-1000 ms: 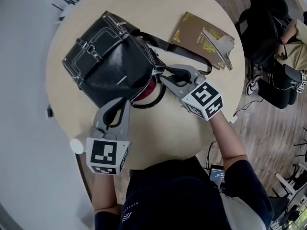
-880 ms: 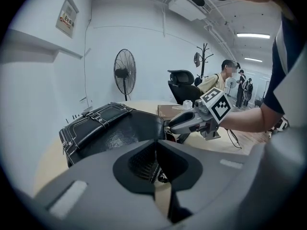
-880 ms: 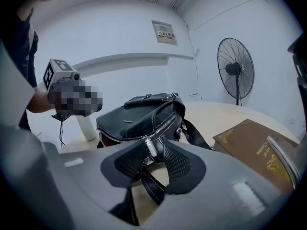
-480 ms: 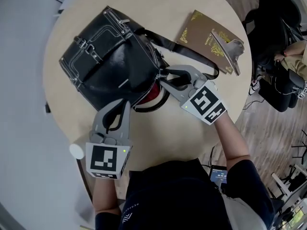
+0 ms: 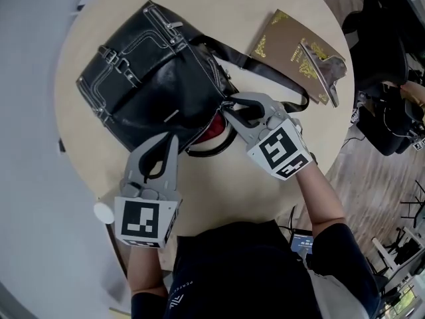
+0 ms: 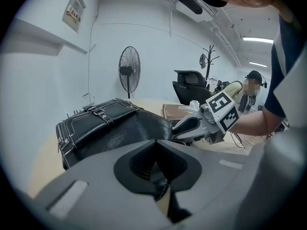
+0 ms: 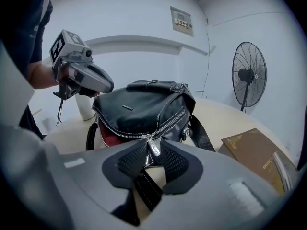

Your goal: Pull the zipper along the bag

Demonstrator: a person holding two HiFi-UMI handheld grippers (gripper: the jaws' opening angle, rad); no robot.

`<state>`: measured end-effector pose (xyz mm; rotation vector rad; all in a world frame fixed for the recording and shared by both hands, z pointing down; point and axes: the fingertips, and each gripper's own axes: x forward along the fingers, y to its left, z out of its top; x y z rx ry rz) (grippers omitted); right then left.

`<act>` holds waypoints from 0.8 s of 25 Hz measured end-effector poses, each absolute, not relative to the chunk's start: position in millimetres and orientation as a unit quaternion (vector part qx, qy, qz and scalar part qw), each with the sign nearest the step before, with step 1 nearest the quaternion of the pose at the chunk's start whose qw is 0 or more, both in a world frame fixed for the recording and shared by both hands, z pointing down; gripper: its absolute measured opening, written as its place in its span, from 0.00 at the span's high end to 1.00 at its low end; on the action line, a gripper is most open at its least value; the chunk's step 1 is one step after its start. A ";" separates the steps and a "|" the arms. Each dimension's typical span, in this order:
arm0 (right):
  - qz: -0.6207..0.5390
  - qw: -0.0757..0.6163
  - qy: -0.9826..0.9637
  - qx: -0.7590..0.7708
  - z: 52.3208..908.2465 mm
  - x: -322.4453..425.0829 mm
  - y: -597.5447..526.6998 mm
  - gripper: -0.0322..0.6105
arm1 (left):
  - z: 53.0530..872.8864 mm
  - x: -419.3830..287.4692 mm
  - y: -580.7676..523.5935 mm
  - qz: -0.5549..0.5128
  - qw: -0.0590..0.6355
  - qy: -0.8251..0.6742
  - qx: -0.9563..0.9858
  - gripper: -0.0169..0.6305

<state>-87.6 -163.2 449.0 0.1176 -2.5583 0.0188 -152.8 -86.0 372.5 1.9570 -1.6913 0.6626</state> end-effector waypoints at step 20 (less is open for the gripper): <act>0.027 0.277 -0.957 0.081 436.7 -75.9 -152.3 0.88 | 375.3 -150.4 -71.5 0.247 0.229 -0.614 0.714 0.94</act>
